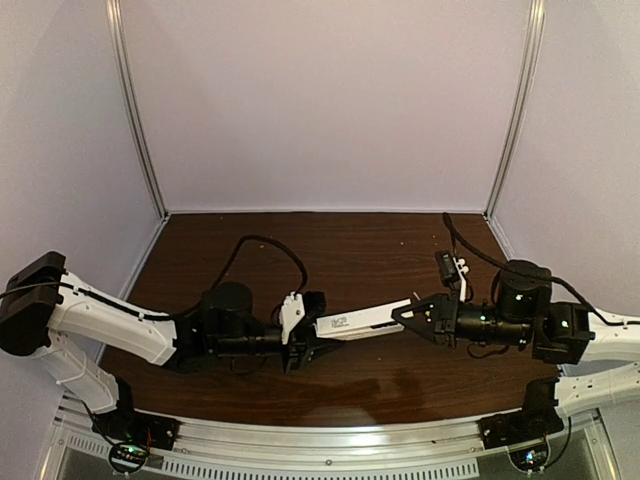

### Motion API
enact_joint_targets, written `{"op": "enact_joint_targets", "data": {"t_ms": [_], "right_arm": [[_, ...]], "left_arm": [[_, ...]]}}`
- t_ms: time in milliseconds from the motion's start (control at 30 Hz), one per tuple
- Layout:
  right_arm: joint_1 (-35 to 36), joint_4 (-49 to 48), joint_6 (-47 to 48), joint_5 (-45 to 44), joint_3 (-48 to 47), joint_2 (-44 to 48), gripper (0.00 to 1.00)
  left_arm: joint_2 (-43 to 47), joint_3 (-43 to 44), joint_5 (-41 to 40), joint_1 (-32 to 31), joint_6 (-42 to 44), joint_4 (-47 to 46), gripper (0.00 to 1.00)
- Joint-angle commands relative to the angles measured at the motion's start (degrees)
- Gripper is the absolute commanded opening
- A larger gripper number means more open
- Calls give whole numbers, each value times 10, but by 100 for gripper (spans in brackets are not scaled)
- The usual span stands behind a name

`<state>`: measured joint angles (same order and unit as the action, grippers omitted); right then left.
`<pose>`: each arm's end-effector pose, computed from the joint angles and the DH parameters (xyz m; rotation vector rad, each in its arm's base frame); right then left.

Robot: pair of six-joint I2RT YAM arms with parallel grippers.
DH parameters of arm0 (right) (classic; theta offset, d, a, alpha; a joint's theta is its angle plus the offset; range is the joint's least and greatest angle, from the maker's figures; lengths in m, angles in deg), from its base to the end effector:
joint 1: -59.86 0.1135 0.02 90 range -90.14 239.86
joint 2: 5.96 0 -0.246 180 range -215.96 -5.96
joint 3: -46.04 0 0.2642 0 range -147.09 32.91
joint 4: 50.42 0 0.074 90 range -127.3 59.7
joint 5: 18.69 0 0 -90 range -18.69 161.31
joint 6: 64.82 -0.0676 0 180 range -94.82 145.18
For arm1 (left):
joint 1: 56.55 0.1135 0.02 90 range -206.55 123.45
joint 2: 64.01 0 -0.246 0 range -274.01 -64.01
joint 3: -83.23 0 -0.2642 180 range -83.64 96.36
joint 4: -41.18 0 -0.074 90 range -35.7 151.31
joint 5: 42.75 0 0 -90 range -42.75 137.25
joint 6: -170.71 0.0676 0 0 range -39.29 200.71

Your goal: Unload the batteries from the remote control

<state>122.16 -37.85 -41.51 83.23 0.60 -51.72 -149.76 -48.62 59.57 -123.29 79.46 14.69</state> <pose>0.1035 0.2271 0.2570 -0.0978 2.1870 1.6674 0.1244 -0.3259 0.1706 1.1544 1.4872 -1.0305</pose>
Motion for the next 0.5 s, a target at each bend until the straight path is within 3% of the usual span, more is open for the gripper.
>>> {"op": "enact_joint_targets", "data": {"t_ms": [0, 467], "right_arm": [[-4, 48, 23, -67, -20, 25, 0], [-7, 78, 56, -102, -49, 54, 0]], "left_arm": [[18, -7, 11, -1, -5, -42, 0], [22, -8, 11, 0, -7, -42, 0]]}}
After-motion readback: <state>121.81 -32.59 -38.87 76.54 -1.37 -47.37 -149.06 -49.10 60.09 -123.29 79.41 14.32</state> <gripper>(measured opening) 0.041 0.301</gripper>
